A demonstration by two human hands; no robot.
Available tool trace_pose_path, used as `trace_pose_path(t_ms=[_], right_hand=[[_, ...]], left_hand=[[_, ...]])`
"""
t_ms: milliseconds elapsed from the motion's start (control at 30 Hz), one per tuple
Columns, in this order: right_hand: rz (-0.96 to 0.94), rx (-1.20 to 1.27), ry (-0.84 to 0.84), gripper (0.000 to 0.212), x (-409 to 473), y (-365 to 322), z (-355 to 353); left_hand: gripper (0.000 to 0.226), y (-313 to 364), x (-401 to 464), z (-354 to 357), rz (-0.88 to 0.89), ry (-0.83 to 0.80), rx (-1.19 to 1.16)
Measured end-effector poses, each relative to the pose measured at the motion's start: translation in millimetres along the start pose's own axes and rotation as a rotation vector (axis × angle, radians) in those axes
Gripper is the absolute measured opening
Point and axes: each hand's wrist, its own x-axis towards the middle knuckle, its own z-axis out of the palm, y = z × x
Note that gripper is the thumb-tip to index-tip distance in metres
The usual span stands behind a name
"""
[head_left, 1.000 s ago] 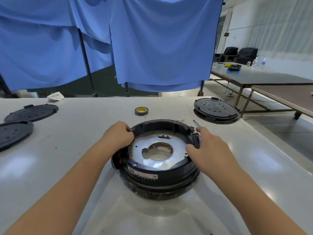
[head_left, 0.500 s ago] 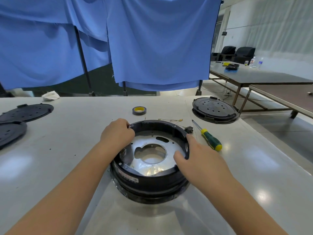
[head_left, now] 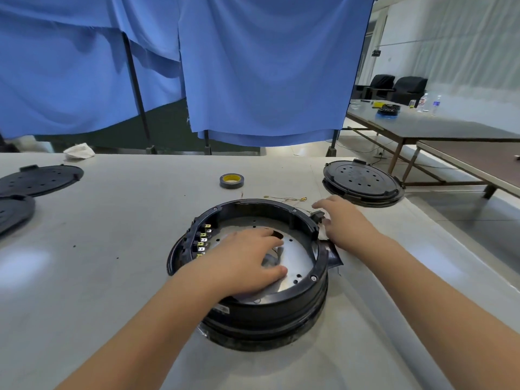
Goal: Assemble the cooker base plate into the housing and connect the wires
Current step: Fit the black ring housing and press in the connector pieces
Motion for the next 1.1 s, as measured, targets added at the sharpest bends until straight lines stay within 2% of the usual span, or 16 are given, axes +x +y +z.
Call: trace_pose_path(t_ms=[67, 167, 333, 467, 567, 667, 767, 867, 967, 1100], right_hand=[[-0.043, -0.049, -0.048, 0.056, 11, 3, 5], [-0.011, -0.075, -0.128, 0.059, 23, 9, 9], [-0.051, -0.174, -0.096, 0.042, 29, 14, 17], [-0.042, -0.084, -0.044, 0.036, 21, 16, 15], [0.005, 0.197, 0.108, 0.031, 7, 9, -3], [0.056, 0.652, 0.244, 0.027, -19, -8, -30], [-0.027, 0.92, 0.195, 0.029, -51, -30, -49], [-0.122, 1.003, 0.076, 0.028, -74, -52, -51], [-0.175, 1.012, 0.038, 0.022, -80, -66, -46], [-0.221, 0.96, 0.015, 0.02, -81, -68, -41]], left_hand=[[0.054, 0, 1, 0, -0.017, -0.035, 0.008], [0.055, -1, 1, 0, -0.045, -0.092, -0.014], [0.055, -3, 2, 1, -0.035, -0.077, -0.026], [0.054, -3, 0, 2, -0.034, -0.074, -0.018], [0.055, -2, -1, 0, -0.033, -0.037, -0.038], [0.06, 1, -3, -8, -0.01, 0.146, -0.113], [0.058, 7, -12, -16, 0.126, 0.453, -0.172], [0.049, 15, -22, -19, 0.247, 0.651, -0.192], [0.036, 21, -26, -20, 0.294, 0.767, -0.217], [0.025, 18, -26, -22, 0.265, 0.745, -0.33]])
